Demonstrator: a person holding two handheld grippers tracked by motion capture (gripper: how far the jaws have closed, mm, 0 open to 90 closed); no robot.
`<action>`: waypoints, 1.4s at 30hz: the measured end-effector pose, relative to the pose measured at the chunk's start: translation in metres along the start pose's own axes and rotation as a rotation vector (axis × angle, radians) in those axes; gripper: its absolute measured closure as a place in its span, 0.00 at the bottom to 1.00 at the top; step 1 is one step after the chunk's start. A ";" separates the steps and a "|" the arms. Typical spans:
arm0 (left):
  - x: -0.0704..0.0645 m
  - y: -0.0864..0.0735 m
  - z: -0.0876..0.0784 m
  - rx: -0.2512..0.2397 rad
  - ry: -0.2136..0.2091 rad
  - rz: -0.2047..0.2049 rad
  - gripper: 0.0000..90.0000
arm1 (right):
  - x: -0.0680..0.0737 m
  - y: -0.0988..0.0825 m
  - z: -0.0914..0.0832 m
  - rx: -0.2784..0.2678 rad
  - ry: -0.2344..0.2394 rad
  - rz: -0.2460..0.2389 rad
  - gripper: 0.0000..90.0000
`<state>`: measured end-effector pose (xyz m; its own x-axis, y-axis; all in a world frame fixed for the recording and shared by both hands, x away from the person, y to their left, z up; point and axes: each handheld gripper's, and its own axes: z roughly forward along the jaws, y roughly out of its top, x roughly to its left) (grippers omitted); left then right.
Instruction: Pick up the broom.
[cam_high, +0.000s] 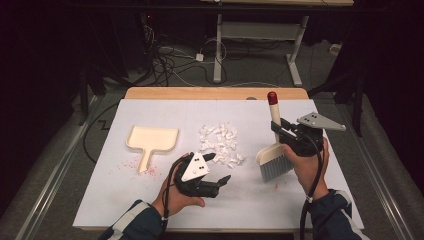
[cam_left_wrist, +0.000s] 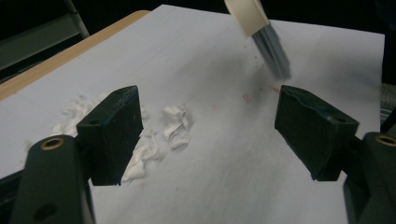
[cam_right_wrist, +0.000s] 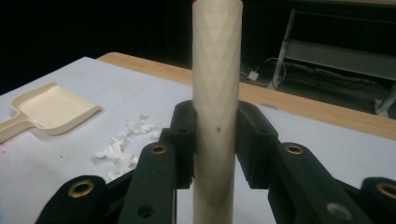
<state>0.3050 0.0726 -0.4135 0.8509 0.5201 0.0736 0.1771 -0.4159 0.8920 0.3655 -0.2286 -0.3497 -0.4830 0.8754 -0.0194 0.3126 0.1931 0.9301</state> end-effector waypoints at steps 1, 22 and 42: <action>-0.002 0.002 0.003 -0.007 -0.008 -0.002 0.26 | 0.000 0.000 0.000 0.000 0.000 0.000 0.79; -0.009 0.017 0.037 -0.049 -0.095 -0.077 0.49 | 0.084 -0.002 -0.012 -0.082 0.142 -0.104 0.78; 0.010 0.015 0.014 -0.010 -0.166 -0.021 0.73 | 0.087 0.003 -0.029 -0.089 0.304 -0.185 0.75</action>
<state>0.3231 0.0611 -0.4062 0.9171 0.3983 -0.0193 0.1917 -0.3979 0.8972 0.3007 -0.1645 -0.3380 -0.7500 0.6550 -0.0928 0.1314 0.2850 0.9495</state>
